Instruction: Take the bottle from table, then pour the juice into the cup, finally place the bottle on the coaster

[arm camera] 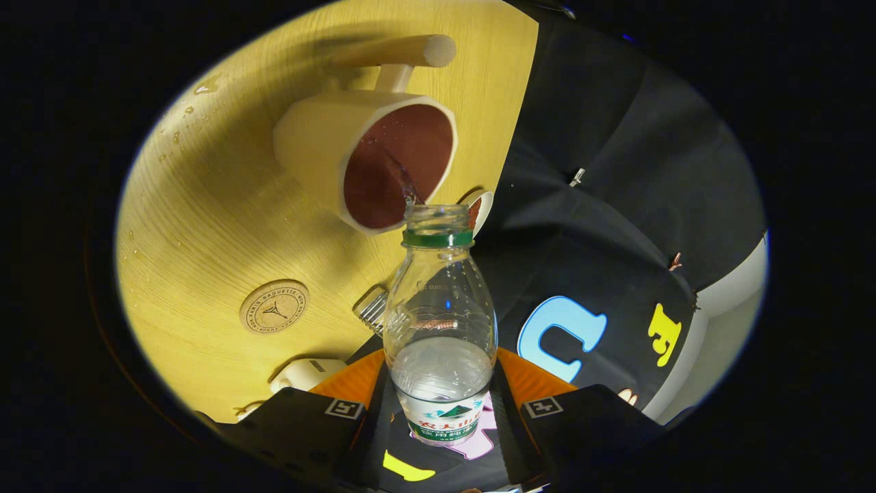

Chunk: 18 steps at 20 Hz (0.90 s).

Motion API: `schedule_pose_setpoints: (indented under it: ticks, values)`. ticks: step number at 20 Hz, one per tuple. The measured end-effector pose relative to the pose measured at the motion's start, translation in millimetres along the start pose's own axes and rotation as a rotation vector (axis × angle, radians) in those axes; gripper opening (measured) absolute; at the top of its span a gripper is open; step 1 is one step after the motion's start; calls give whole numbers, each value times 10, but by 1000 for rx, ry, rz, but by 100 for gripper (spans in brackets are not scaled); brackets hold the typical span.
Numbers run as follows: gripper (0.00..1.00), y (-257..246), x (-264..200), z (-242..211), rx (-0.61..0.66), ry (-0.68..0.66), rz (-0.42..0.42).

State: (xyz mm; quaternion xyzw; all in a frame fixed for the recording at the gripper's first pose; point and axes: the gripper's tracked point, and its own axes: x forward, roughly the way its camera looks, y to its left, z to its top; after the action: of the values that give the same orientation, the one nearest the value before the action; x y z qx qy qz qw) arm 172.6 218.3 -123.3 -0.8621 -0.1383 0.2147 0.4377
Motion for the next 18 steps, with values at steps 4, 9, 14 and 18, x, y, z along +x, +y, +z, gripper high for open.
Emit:
schedule_pose_setpoints:
  ticks: [4,9,14,18]
  values:
    - [69,-47,-55,36,-73,-20,-8]
    - [69,-65,-52,20,-114,-38,-18]
    - [69,-87,-56,114,-133,-64,-22]
    - [69,-53,-58,110,-123,-49,-13]
